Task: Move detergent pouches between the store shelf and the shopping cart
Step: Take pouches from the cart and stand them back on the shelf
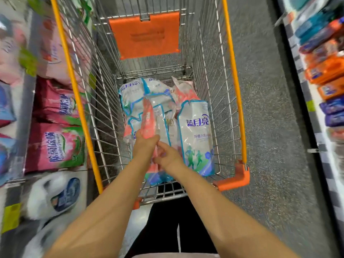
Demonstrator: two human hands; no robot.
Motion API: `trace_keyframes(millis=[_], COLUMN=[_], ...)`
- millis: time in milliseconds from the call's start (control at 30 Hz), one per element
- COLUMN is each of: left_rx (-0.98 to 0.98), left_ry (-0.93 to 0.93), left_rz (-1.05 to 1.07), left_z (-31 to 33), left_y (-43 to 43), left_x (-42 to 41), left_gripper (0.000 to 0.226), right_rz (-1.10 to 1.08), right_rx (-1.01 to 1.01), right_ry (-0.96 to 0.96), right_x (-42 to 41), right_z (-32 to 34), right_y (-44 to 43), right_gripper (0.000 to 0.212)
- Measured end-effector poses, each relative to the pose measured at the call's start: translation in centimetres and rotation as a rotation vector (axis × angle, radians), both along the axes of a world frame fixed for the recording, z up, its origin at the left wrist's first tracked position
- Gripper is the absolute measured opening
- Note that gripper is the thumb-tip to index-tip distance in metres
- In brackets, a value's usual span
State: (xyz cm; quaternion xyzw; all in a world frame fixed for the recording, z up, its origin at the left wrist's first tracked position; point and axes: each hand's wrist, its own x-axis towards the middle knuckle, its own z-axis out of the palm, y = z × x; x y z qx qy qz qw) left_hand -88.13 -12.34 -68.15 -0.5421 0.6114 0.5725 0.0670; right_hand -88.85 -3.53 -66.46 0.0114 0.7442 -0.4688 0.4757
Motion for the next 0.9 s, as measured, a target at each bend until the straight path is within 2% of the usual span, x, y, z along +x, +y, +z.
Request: trace_keyframes(millis=[33,100,200,267,333,433,467,533,667,700,800,900], left_rx=[-0.002,0.004,-0.023,-0.042,-0.022,-0.004,-0.018,-0.054,-0.117,-0.143,-0.245,-0.356], left_ry=[0.033,0.112,0.215,0.305,0.424,0.580,0.622,0.690,0.804,0.833,0.902,0.918], left_rz=[0.041,0.088,0.104,0.119,0.125,0.113,0.106,0.112,0.204,0.223,0.291,0.385], left_z=[0.4,1.6,4.6,7.1,9.8,13.9,15.3,18.1,23.4,24.8,29.5,34.4], left_y=[-0.1,0.0,-0.4,-0.9,-1.4,-1.8,-1.8,-1.5,-0.1,0.5,2.7,4.6], left_x=[0.4,1.3,2.0,2.4,2.8,3.8,4.3,5.4,8.3,9.3,12.8,17.1], left_gripper=[0.063,0.061,0.050,0.037,0.033,0.040,0.043,0.045,0.046,0.048,0.050,0.046], right_rz=[-0.013,-0.098,-0.261,-0.311,-0.253,-0.170,-0.149,-0.085,-0.001,0.026,0.133,0.243], right_rx=[-0.025,-0.078,-0.107,-0.113,-0.142,-0.307,-0.358,-0.469,-0.633,-0.672,-0.755,-0.838], right_ry=[-0.014,-0.042,0.062,0.105,0.083,-0.032,-0.058,-0.059,0.024,0.047,0.112,0.186], right_x=[0.1,0.0,-0.8,-1.5,-2.0,-1.8,-1.7,-1.2,0.8,1.7,4.7,8.7], right_z=[0.3,1.3,3.2,4.1,5.5,8.1,8.9,12.1,18.5,19.9,24.2,28.7], right_y=[-0.1,0.2,0.4,-0.2,-1.0,-2.0,-2.3,-2.7,-2.6,-2.5,-2.3,-2.0], right_gripper=[0.050,0.038,0.025,0.034,0.052,0.080,0.083,0.071,0.024,0.019,0.019,0.033])
